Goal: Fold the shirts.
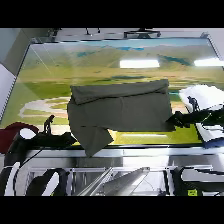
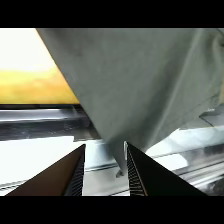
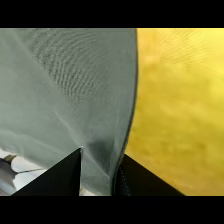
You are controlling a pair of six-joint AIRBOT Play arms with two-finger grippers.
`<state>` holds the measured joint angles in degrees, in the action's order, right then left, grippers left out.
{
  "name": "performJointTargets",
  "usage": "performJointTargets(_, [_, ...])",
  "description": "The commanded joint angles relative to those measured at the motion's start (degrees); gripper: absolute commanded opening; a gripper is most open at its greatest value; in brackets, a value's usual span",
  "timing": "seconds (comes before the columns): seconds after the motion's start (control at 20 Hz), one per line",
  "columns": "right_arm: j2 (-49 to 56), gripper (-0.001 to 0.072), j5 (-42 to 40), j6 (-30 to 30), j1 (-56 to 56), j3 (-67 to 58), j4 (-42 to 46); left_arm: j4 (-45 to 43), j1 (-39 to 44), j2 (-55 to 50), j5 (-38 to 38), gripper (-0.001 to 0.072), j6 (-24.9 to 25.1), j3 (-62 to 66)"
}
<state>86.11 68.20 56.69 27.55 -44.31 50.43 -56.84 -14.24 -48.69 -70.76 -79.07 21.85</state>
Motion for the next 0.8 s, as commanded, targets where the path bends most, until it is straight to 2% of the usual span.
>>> performJointTargets(0.0, [0.1,0.0300,-0.3,-0.4,-0.6,0.1,0.7,0.0,0.0,-1.4,5.2,0.0289,-1.1,-4.1])
performJointTargets(0.15, [0.1,0.0300,0.1,-0.4,-0.6,0.1,0.1,0.8,0.1,-8.0,10.4,0.0289,-0.9,-4.4])
performJointTargets(0.2, [0.1,0.0300,0.2,-0.5,-0.6,0.1,-0.2,3.2,0.1,-10.3,12.7,0.0290,0.9,-4.4])
performJointTargets(0.3, [0.1,0.0300,0.2,-0.5,-0.6,0.1,-0.6,12.7,0.1,-15.0,15.5,0.0290,9.0,-4.2])
performJointTargets(0.4, [0.1,0.0300,0.5,-0.5,-0.6,0.1,-0.7,23.1,0.1,-19.6,14.3,0.0290,17.6,-3.8])
performJointTargets(0.5, [0.1,0.0300,1.7,-0.5,-0.6,0.1,-0.7,28.2,0.1,-22.8,11.5,0.0290,22.9,-3.8])
performJointTargets(0.75, [0.1,0.0300,5.0,-0.3,0.9,0.1,-0.4,28.4,0.1,-24.7,7.2,0.0283,25.0,-3.8])
